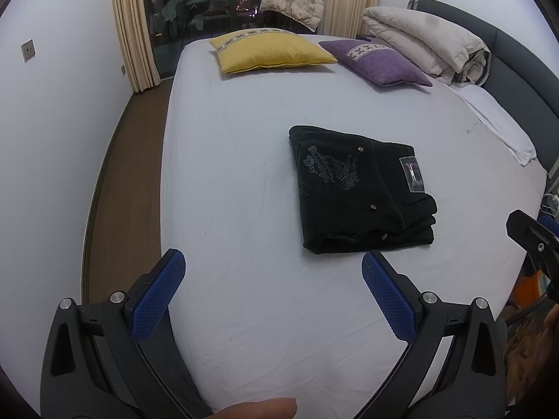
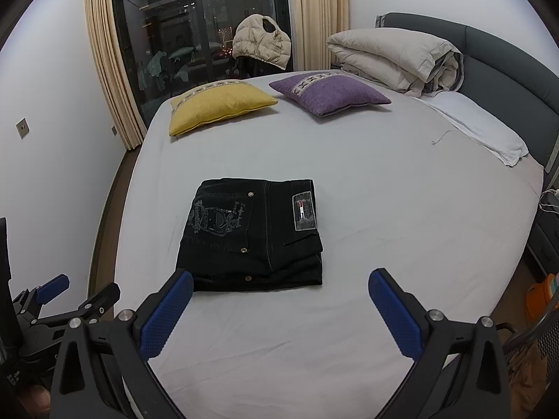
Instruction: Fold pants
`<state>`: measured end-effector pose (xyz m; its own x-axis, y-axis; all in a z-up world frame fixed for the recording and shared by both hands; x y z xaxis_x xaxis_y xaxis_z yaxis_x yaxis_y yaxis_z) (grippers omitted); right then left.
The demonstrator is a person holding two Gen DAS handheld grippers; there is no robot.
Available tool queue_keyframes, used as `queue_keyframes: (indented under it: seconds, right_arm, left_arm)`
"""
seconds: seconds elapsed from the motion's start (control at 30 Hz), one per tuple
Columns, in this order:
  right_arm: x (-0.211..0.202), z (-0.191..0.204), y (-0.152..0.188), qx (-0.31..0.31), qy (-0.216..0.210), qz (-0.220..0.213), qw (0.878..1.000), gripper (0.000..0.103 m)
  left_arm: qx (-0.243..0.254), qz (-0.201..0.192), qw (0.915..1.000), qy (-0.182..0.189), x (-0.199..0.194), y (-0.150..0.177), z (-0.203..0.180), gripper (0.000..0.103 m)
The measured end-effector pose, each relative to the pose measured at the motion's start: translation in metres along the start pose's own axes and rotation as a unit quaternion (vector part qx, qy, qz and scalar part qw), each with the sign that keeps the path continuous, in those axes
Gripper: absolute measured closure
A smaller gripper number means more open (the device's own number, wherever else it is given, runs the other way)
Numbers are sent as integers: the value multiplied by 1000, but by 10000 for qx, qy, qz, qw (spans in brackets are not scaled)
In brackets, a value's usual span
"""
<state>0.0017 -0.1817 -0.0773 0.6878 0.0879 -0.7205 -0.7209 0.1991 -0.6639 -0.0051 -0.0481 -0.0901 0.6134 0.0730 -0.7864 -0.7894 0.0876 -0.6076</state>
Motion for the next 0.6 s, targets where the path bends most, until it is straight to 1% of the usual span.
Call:
queue_keyframes:
  seconds: [0.6]
  right_arm:
    - [3, 2, 2, -6, 23, 38, 10000, 0]
  left_arm:
    - [7, 36, 10000, -18, 7, 1, -1, 0]
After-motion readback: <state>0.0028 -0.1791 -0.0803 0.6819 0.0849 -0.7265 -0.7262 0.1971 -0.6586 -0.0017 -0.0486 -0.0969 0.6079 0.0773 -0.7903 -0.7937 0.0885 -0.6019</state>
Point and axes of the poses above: each gripper's, at about its wrist camera, not at the fingertips, and x roughly the way its jaws point, z to its left, y to its underside, the point moved 6 cm from there along x, roughly the way its jaws point, and after that the axes turned 13 degrees about x, right-handed, at the moved point
